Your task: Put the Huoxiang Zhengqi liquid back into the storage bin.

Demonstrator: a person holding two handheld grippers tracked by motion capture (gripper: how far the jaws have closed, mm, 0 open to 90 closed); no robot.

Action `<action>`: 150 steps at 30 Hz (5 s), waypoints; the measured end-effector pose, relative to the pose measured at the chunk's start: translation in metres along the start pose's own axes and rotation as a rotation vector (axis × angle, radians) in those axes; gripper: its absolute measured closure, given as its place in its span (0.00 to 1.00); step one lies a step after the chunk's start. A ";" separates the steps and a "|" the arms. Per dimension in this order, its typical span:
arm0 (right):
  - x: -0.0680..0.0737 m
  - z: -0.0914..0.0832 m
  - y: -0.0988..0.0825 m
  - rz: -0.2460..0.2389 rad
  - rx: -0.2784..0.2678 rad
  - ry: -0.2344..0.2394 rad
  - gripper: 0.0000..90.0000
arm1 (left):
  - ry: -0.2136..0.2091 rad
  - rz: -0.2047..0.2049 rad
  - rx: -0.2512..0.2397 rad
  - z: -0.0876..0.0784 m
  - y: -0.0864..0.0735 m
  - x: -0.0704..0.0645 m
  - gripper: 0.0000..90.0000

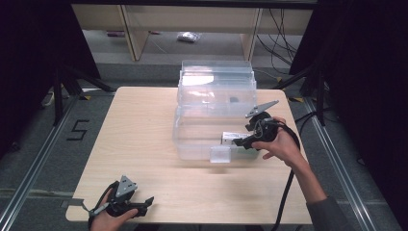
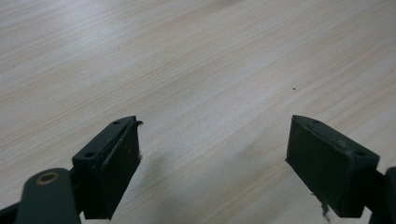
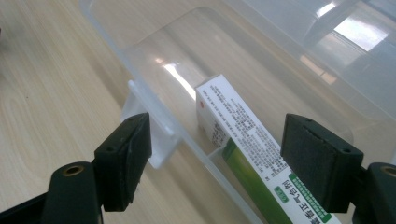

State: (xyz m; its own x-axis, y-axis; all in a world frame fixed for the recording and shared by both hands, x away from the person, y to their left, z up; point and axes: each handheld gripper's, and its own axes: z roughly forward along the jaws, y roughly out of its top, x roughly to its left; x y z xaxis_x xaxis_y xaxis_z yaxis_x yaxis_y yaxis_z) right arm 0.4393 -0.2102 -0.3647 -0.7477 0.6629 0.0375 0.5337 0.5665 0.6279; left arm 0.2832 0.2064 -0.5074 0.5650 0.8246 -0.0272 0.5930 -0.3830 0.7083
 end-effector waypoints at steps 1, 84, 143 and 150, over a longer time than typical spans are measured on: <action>-0.002 -0.001 0.000 -0.021 0.008 0.008 0.29 | 0.015 -0.002 0.001 0.001 0.000 0.000 0.19; 0.050 0.025 -0.080 -0.004 -0.070 0.047 0.23 | -0.006 0.034 0.016 -0.002 0.001 -0.001 0.19; 0.069 0.032 -0.146 0.038 -0.064 0.069 0.23 | -0.004 0.046 0.008 -0.001 0.001 -0.003 0.19; 0.071 0.031 -0.155 0.055 -0.021 0.070 0.22 | -0.003 0.049 0.010 -0.001 0.001 -0.003 0.19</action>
State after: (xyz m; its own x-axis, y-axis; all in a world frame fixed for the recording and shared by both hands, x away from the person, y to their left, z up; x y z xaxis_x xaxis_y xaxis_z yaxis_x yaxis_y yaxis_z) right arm 0.3155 -0.2355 -0.4831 -0.7438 0.6564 0.1260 0.5669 0.5197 0.6392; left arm 0.2814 0.2039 -0.5057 0.5953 0.8035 0.0052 0.5702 -0.4270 0.7018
